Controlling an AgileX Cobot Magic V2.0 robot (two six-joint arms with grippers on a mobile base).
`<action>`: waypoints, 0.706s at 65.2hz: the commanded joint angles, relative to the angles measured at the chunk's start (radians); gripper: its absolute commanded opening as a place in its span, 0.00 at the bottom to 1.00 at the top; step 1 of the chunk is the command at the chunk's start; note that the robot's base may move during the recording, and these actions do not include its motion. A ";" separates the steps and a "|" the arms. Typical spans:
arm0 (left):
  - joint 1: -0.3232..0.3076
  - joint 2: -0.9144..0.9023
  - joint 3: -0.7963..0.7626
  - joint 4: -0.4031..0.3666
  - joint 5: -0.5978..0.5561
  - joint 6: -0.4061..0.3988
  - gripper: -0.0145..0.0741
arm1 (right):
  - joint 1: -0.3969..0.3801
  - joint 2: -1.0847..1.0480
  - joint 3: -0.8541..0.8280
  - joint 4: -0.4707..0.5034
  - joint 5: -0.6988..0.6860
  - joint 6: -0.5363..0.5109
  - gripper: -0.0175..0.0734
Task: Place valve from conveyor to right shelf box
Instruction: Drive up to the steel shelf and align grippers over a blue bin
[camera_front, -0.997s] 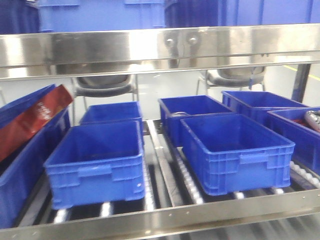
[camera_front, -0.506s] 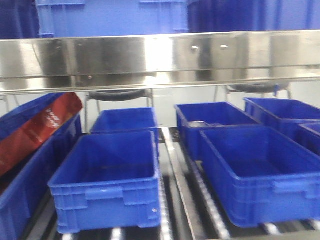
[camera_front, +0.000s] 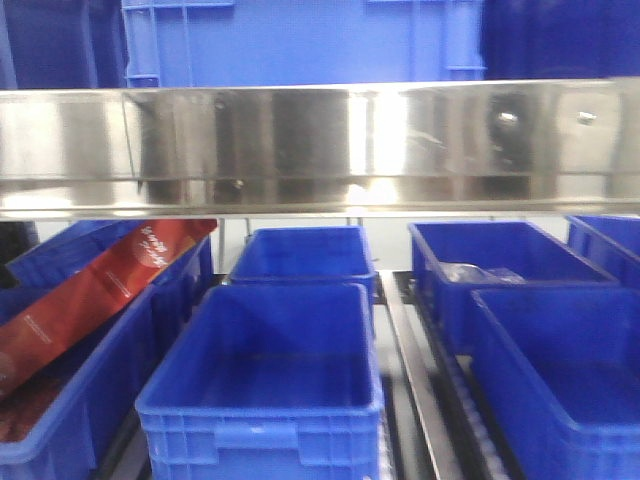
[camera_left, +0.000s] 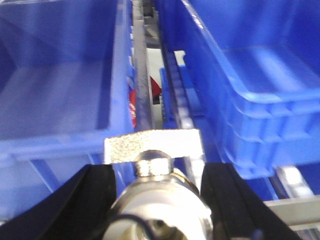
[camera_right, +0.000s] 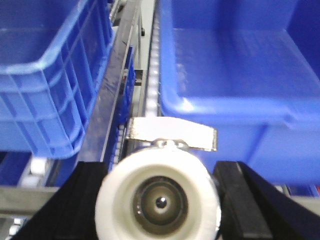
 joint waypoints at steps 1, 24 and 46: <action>-0.005 -0.012 -0.011 -0.006 -0.049 -0.003 0.04 | -0.001 -0.014 -0.016 -0.005 -0.074 -0.001 0.02; -0.005 -0.012 -0.011 -0.006 -0.049 -0.003 0.04 | -0.001 -0.014 -0.016 -0.005 -0.074 -0.001 0.02; -0.005 -0.012 -0.011 -0.006 -0.049 -0.003 0.04 | -0.001 -0.014 -0.016 -0.005 -0.074 -0.001 0.02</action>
